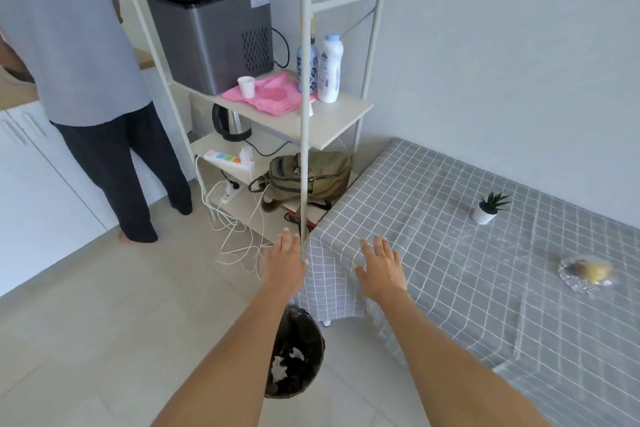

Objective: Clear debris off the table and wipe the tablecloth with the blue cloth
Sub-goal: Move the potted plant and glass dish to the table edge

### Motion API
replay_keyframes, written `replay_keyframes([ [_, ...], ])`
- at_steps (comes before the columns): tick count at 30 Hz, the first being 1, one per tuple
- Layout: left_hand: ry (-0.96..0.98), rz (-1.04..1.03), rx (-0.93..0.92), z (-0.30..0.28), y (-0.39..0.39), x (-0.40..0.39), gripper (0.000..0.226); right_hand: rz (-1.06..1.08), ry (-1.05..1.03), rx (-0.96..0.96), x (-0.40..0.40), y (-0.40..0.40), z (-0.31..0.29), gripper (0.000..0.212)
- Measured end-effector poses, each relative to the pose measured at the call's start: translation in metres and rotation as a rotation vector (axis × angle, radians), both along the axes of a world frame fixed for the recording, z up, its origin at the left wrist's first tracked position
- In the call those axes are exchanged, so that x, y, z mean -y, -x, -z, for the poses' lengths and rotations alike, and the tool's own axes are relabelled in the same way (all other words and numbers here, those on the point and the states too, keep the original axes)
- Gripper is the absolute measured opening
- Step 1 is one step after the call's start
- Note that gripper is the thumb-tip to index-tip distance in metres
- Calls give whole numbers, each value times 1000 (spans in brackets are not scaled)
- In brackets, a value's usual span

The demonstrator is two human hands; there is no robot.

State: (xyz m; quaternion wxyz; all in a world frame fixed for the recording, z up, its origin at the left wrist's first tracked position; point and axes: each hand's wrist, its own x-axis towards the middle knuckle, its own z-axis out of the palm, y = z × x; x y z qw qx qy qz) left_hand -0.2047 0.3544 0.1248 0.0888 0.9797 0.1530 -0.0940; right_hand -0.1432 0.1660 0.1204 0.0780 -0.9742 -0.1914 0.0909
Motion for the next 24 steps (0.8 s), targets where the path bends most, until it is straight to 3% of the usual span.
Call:
replay_keyframes([
  [6, -33, 145, 68, -21, -29, 78, 61, 85, 6, 31, 84, -7, -19, 62],
  [24, -22, 430, -34, -21, -92, 319, 58, 415, -2, 3, 333, -13, -15, 60],
])
